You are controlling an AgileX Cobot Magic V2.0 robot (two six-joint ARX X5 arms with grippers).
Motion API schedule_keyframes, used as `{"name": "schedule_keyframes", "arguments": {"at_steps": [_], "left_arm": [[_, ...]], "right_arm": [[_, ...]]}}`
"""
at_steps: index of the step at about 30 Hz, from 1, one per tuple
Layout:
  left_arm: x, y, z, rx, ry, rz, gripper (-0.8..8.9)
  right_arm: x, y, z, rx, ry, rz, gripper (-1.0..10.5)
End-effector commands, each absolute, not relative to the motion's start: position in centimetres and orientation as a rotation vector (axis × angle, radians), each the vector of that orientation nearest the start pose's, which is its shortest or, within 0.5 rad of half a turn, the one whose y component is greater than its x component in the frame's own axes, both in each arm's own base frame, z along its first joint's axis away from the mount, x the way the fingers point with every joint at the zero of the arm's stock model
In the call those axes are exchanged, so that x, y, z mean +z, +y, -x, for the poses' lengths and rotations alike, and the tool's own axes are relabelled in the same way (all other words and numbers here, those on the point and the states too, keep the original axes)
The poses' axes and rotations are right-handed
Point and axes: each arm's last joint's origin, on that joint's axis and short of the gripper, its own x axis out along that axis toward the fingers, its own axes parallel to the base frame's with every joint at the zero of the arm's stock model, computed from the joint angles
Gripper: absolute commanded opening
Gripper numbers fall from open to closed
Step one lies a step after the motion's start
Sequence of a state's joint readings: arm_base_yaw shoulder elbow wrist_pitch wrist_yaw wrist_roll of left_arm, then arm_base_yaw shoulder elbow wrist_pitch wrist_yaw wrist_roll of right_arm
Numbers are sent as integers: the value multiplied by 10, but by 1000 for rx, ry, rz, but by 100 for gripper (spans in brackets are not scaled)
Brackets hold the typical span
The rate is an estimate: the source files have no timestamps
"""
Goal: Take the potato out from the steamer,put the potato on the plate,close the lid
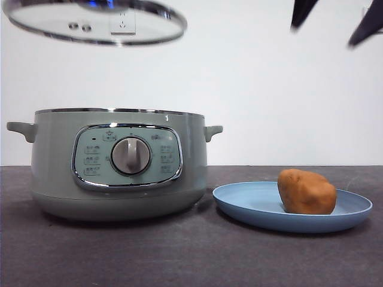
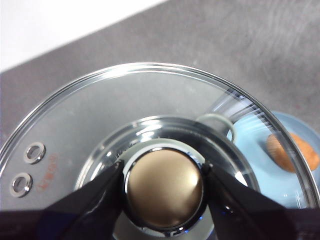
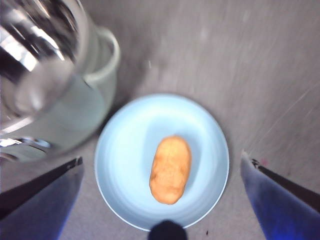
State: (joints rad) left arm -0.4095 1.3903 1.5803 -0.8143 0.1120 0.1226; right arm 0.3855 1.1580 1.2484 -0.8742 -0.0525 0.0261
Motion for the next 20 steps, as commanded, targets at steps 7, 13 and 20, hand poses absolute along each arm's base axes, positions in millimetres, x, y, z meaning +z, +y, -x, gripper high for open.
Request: {"name": "schedule_keyframes", "arguments": {"at_steps": [7, 13, 20], "left_arm": [[377, -134, -298, -547, 675, -222, -8], [344, -147, -321, -594, 783, -209, -8], [335, -148, -321, -592, 857, -207, -8]], "right_arm": [[393, 61, -148, 406, 614, 68, 532], [398, 54, -130, 401, 587, 54, 532], [395, 53, -131, 357, 611, 72, 532]]}}
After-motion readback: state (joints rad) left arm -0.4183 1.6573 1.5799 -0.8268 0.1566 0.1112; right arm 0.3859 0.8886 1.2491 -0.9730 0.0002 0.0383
